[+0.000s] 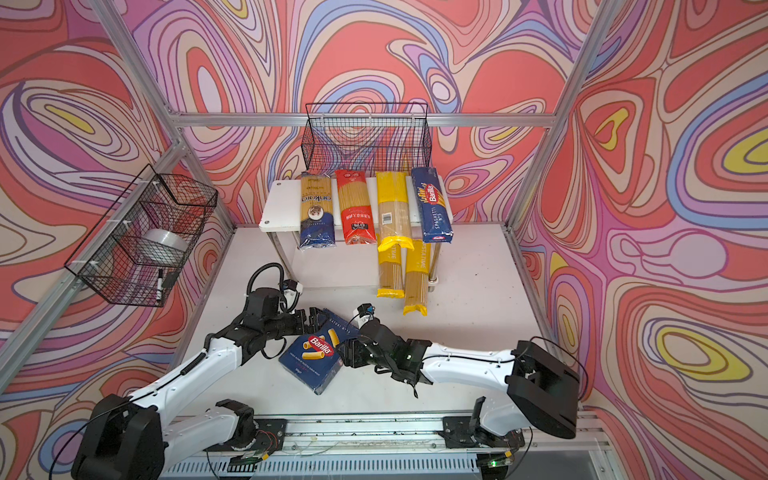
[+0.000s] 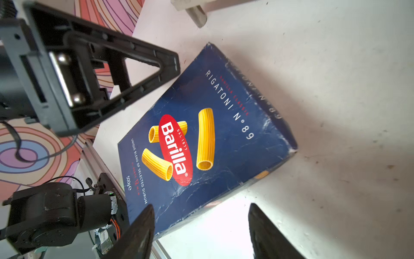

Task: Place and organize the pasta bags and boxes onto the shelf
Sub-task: 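Lift and tilt the Barilla box with the left gripper toward the right gripper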

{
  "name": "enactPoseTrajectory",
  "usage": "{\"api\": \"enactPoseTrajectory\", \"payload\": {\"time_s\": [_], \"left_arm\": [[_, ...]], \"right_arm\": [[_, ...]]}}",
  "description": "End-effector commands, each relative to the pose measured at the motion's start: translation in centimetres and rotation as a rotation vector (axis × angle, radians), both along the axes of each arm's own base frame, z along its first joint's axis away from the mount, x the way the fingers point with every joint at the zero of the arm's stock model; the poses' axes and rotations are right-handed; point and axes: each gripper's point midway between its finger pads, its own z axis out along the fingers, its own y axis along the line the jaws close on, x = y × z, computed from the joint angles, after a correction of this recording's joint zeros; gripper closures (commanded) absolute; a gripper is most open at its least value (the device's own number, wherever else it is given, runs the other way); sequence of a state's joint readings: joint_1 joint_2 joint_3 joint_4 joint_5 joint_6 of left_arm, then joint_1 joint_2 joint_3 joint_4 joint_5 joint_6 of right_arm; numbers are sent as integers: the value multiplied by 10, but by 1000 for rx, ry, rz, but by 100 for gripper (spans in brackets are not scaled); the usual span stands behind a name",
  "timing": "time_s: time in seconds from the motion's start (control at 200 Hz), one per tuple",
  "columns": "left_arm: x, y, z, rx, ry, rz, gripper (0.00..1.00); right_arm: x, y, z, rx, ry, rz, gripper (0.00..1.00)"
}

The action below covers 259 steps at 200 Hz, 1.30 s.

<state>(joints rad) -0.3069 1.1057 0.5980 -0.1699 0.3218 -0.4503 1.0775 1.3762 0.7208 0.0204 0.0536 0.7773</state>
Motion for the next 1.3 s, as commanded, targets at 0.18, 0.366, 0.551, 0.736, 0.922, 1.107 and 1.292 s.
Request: {"api": "enactPoseTrajectory", "payload": {"time_s": [0.18, 0.366, 0.551, 0.736, 0.922, 1.107, 1.292], "left_arm": [[-53, 48, -12, 92, 180, 228, 0], [-76, 47, -5, 46, 223, 233, 0], [-86, 49, 7, -13, 194, 264, 0], [-97, 47, 3, -44, 205, 273, 0], [-107, 48, -5, -37, 230, 290, 0], [-118, 45, -21, -20, 268, 280, 0], [-119, 40, -29, -37, 266, 271, 0]], "right_arm": [[33, -4, 8, -134, -128, 27, 30], [61, 2, 11, -69, -99, 43, 28], [78, 15, 5, -56, -84, 69, 27], [86, 26, 2, -58, -88, 84, 25], [93, 30, -13, -102, -80, 92, 25], [96, 33, -23, -100, -66, 97, 25], [91, 32, -32, -107, -42, 108, 25]]}}
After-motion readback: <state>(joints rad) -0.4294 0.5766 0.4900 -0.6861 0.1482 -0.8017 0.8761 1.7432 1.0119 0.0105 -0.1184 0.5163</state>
